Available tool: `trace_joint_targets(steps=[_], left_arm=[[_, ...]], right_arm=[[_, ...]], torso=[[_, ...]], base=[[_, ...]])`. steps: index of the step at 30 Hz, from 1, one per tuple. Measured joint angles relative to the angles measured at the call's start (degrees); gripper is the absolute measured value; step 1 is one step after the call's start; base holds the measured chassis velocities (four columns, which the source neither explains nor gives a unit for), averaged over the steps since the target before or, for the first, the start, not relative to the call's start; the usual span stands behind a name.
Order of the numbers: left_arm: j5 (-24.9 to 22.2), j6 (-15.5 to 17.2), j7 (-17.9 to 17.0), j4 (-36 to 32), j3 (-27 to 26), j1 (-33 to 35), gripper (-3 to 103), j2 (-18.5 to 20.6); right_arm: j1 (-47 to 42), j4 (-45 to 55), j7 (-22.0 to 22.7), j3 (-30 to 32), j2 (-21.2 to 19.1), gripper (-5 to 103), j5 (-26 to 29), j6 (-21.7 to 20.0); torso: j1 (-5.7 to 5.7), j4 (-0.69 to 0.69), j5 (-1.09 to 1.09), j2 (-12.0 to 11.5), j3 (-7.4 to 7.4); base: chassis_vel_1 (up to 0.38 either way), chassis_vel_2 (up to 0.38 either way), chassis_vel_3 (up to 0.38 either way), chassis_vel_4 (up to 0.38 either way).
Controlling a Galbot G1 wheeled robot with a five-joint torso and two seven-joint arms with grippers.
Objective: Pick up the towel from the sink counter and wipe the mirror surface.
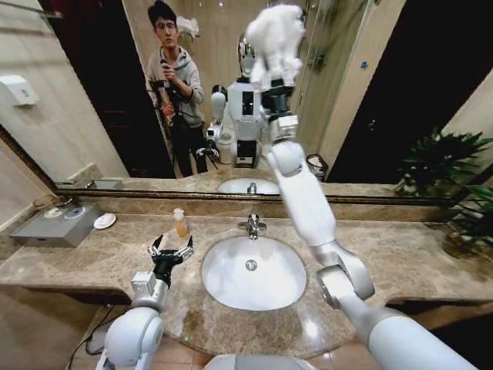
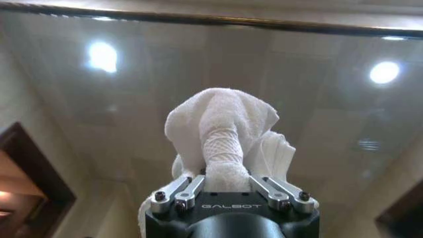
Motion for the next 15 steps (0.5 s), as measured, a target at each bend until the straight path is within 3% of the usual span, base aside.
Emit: trace_joint_targets(steps=[6,12,15], left_arm=[[0.0,0.0,0.0,0.0,0.0,0.0,100,0.0],[0.0,0.0,0.0,0.0,0.0,0.0,100,0.0],[0.0,0.0,0.0,0.0,0.0,0.0,100,0.0]], right_arm=[[-2.4,4.7,-1.6,-1.4,-2.0,18,4.9,-0.6],[-5.5,9.6,-7.4,-5.9,-2.3,18,9.2,1.4],[-6.6,11.2,-8.6,-7.8,-2.5,18,11.0,-0.1]], torso=[[0.08,-0.09,0.08,0.0,0.06],[0.11,0.03,0.02,-0.1,0.06],[0.07,0.02,0.01,-0.1,0.05]], base=[[0.0,0.0,0.0,0.0],[-0.01,0.001,0.002,-0.005],[0.0,0.0,0.0,0.0]])
